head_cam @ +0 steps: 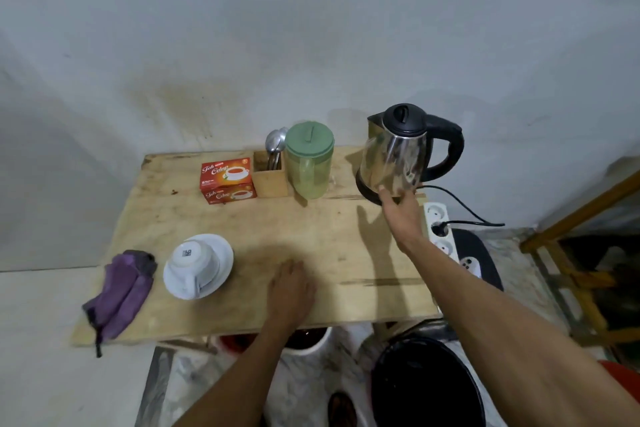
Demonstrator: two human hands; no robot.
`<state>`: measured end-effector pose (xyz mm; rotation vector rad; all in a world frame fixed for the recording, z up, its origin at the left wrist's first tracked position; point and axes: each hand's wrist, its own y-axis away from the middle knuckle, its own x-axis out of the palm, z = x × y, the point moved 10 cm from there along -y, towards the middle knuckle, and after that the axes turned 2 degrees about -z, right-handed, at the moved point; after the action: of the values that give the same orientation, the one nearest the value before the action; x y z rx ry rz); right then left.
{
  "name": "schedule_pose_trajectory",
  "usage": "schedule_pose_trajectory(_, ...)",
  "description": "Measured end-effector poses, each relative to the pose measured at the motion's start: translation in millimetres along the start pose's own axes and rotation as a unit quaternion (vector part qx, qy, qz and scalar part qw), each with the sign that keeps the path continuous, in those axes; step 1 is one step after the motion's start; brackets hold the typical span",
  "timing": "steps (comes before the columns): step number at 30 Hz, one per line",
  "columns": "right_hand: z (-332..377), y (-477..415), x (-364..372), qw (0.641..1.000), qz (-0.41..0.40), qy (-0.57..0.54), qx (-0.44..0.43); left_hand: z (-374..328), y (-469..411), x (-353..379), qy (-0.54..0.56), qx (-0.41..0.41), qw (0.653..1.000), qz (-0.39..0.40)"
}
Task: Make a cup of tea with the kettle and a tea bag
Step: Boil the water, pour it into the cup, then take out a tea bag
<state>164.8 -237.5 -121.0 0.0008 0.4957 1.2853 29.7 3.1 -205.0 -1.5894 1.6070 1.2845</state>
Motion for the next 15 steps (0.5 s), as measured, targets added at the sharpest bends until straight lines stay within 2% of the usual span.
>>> schedule_pose_trajectory(5,3.6,65.2,88.5,0.994,0.088,0.056,-0.015,57.1,43.1,-42.7,0.094,-0.032,0.988,-0.116)
schedule_pose_trajectory(9,12.5,125.8,165.3,0.972,0.169,0.138,-0.085,126.9,70.3,-65.1,0.156,-0.081,0.967,-0.186)
schedule_pose_trajectory(12,24.2,170.2,217.3,0.933,0.208,0.230,-0.180,183.8,80.4,-83.0,0.242,-0.168,0.928,-0.229)
schedule_pose_trajectory(15,36.7,212.5,263.4,0.861,0.234,0.326,-0.312,227.2,80.4,-100.9,0.288,-0.237,0.895,-0.243)
